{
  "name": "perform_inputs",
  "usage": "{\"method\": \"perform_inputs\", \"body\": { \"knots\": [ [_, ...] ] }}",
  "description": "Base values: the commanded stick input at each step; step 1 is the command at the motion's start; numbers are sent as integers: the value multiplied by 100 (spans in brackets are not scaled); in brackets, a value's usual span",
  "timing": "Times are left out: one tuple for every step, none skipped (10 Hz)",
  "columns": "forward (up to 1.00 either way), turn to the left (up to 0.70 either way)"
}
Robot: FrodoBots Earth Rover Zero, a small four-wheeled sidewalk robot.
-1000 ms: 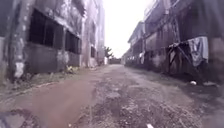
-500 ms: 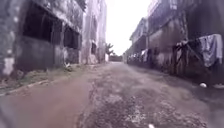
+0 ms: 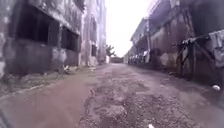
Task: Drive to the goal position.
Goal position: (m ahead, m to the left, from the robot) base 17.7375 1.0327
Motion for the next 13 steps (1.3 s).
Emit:
{"method": "perform_inputs", "body": {
  "knots": [
    [70,0],
    [70,0],
    [70,0],
    [70,0],
    [70,0],
    [70,0],
    [70,0],
    [70,0],
    [70,0],
    [70,0],
    [70,0],
    [70,0],
    [70,0]
  ]
}}
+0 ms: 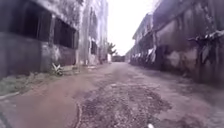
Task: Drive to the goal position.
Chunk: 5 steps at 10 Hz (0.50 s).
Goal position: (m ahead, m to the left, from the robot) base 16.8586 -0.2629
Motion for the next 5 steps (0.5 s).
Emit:
{"method": "perform_inputs", "body": {
  "knots": [
    [70,0],
    [70,0],
    [70,0],
    [70,0],
    [70,0]
  ]
}}
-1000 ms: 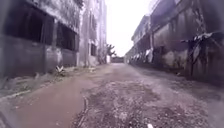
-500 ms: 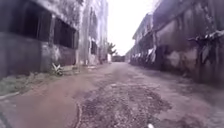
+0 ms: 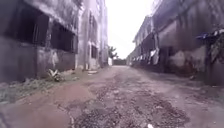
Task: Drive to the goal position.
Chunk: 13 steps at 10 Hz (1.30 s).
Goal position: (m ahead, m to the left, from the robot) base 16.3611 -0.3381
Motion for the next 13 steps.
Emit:
{"method": "perform_inputs", "body": {
  "knots": [
    [70,0],
    [70,0],
    [70,0],
    [70,0],
    [70,0],
    [70,0],
    [70,0],
    [70,0],
    [70,0],
    [70,0],
    [70,0],
    [70,0],
    [70,0]
  ]
}}
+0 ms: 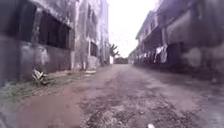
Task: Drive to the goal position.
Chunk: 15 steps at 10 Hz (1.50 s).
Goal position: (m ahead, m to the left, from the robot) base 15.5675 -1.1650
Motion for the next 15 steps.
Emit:
{"method": "perform_inputs", "body": {
  "knots": [
    [70,0],
    [70,0],
    [70,0],
    [70,0],
    [70,0],
    [70,0],
    [70,0],
    [70,0],
    [70,0],
    [70,0],
    [70,0],
    [70,0],
    [70,0],
    [70,0],
    [70,0]
  ]
}}
